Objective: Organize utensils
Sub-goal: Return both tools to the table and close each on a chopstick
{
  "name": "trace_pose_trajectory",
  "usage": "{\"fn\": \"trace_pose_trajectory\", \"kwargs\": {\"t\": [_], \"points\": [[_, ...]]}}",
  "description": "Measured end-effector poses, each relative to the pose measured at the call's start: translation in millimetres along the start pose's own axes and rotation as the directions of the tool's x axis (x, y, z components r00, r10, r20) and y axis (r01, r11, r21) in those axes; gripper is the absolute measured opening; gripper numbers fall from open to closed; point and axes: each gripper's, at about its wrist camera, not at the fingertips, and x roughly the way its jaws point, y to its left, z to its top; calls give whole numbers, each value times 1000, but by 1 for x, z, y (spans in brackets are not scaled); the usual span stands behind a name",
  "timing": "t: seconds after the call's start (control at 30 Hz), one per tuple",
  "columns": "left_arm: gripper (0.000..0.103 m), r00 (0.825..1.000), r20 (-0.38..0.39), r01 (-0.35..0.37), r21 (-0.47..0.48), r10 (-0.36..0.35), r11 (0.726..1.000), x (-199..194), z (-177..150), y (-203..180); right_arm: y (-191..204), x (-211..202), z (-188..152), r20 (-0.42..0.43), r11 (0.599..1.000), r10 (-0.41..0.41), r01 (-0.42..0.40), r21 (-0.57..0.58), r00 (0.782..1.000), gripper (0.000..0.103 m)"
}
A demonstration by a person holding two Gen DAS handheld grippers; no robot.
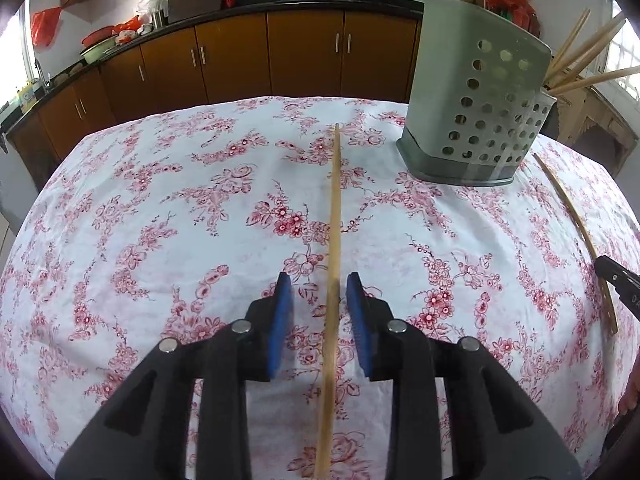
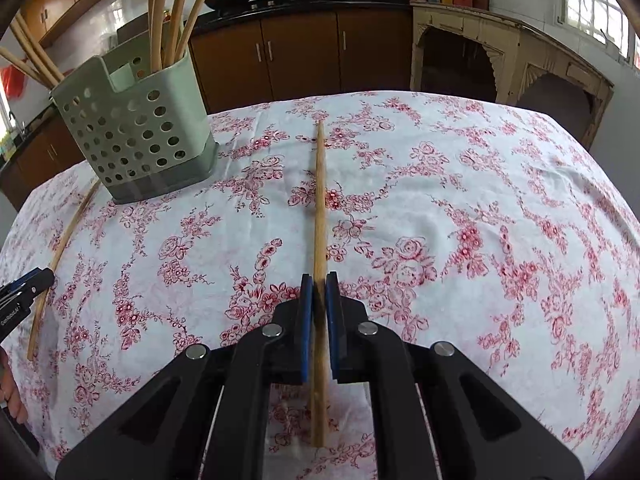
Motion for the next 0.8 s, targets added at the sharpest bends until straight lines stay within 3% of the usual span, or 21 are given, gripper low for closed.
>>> {"fn": "trace_pose_trajectory", "kwargs": {"t": [0.3,0.8], "points": [[35,1000,-1,5,-5,-5,1000,-3,-5,-4,-1,3,2,-2,1000,18,-18,-1,1000,8],[32,1000,-3,9,11,-9,1000,-9,-14,-6,-3,-1,-2,-1,999,38,-38,15,999,8]]}}
